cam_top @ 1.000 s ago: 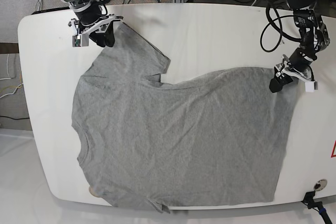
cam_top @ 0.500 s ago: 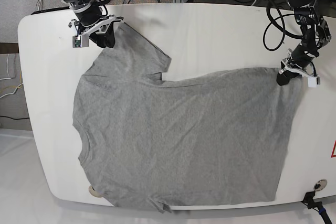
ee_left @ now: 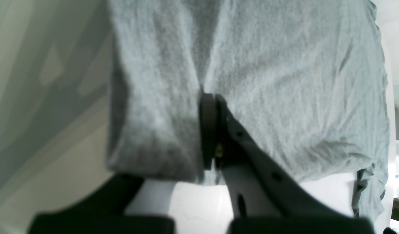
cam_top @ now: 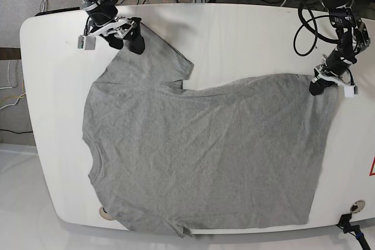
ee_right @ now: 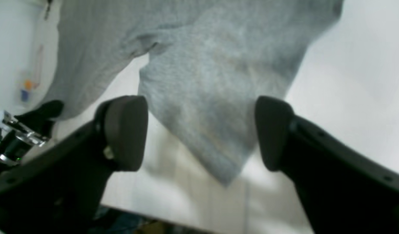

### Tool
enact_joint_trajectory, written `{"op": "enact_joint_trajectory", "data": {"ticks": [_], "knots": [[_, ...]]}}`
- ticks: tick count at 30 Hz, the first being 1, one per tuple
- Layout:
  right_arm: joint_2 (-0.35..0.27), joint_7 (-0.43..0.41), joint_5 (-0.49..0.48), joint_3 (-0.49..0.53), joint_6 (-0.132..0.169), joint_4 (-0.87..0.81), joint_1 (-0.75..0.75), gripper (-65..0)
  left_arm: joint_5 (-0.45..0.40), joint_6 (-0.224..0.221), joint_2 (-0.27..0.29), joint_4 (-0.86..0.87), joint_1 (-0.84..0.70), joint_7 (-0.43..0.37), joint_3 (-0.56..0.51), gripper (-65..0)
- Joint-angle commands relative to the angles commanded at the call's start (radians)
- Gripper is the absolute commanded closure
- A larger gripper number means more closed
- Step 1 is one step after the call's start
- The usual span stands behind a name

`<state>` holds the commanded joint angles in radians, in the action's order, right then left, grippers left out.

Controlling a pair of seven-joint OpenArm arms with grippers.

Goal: Fold the T-shirt properly
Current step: 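Grasp the sleeve edge with the right gripper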

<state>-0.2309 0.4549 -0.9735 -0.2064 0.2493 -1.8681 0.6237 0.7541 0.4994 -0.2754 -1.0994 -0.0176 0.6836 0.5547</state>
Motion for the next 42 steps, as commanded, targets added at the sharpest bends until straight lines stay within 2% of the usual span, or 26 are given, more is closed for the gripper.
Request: {"op": "enact_joint_trajectory", "data": {"ticks": [4,8,12,18,19,21,32,36,42], "knots": [[0.000,0.017,-0.133,0.000,-0.002,0.003,0.046,-46.9,0.000,0.000,0.000,0.000,-0.002,0.000,-0.002,0.0],[0.023,0.080,-0.196,-0.038,-0.002,0.005,0.075,-45.8,0.000,0.000,0.000,0.000,0.000,0.000,-0.002,0.0],[0.055,0.147,-0.187,-0.100,-0.002,0.008,0.074,-45.8,0.000,0.000,0.000,0.000,0.000,0.000,-0.003,0.0],[0.060,0.169,-0.187,-0.086,-0.005,0.044,0.080,-45.1,0.000,0.000,0.000,0.000,0.000,0.000,-0.003,0.0],[0.060,0.184,-0.187,-0.083,-0.017,0.063,0.075,-44.0,0.000,0.000,0.000,0.000,-0.002,0.000,-0.003,0.0],[0.060,0.189,-0.193,-0.080,-0.021,0.097,0.072,-43.1,0.000,0.002,0.000,0.000,-0.003,0.000,-0.003,0.0],[0.063,0.219,-0.195,-0.080,-0.023,0.149,-0.002,-43.1,0.000,0.005,0.000,0.000,-0.005,0.002,-0.003,0.0],[0.107,0.292,-0.195,-0.086,-0.023,0.175,-0.055,-43.1,0.000,0.005,0.000,0.000,-0.005,0.002,-0.003,0.0],[0.135,0.293,-0.186,-0.078,-0.025,0.181,-0.101,-43.1,0.000,0.005,-0.002,0.000,-0.006,0.002,-0.003,0.0]]}}
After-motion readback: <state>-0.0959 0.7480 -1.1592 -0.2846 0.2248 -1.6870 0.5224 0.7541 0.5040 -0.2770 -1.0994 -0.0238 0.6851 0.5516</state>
